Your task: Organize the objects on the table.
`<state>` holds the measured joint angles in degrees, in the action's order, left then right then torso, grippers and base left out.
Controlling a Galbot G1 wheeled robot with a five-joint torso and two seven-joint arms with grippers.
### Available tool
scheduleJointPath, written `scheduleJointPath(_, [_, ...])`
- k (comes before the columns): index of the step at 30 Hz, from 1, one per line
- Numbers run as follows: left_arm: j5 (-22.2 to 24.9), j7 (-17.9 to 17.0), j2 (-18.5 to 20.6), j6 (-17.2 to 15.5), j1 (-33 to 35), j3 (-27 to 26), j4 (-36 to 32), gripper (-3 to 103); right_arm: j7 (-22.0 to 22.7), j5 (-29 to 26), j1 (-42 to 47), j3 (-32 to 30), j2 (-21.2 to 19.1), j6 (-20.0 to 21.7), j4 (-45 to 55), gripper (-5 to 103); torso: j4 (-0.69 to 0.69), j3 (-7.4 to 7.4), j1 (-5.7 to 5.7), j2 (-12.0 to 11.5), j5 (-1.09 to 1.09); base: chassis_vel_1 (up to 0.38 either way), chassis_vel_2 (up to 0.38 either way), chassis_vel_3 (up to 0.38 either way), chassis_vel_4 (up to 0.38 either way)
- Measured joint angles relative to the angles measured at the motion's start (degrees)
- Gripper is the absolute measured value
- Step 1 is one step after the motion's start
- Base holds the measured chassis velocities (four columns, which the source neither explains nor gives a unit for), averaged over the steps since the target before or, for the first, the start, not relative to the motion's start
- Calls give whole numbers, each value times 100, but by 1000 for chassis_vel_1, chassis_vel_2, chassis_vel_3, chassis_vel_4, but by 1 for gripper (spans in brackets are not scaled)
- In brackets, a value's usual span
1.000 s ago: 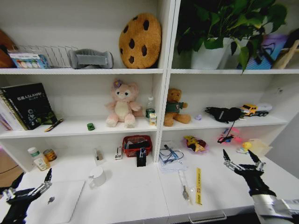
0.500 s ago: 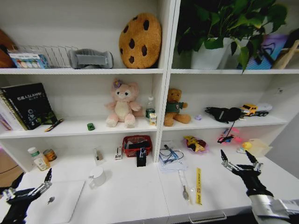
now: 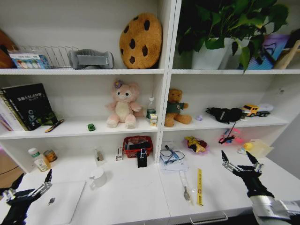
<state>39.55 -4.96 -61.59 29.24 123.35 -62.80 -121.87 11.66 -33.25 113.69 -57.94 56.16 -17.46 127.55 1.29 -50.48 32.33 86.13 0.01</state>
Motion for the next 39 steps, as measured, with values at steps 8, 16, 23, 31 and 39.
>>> scheduleJointPath(8, [0, 0, 1, 0, 0, 0, 0, 100, 0, 0, -5, 4, 0, 1, -3, 100, 0, 0, 1, 0, -2, 126, 146, -136, -124])
scheduleJointPath(16, [0, -1, 0, 0, 0, 0, 0, 100, 0, 0, -5, 3, 0, 1, -5, 100, 1, 0, 0, 0, -3, 112, 115, -129, -125])
scheduleJointPath(23, [0, -1, 0, 0, 0, 0, 0, 100, -1, 1, -5, 4, 0, 1, -5, 100, 0, 0, 0, 0, 0, 104, 116, -110, -104])
scheduleJointPath(31, [0, -1, 1, 0, 0, 0, 0, 100, -1, 1, -5, 4, 0, 1, -5, 100, 1, 0, 0, 0, -1, 122, 127, -127, -114])
scheduleJointPath(39, [0, -1, 0, 0, 0, 0, 0, 100, -1, 1, -5, 4, -1, 1, -5, 100, 0, 0, 0, 0, -2, 122, 131, -118, -113])
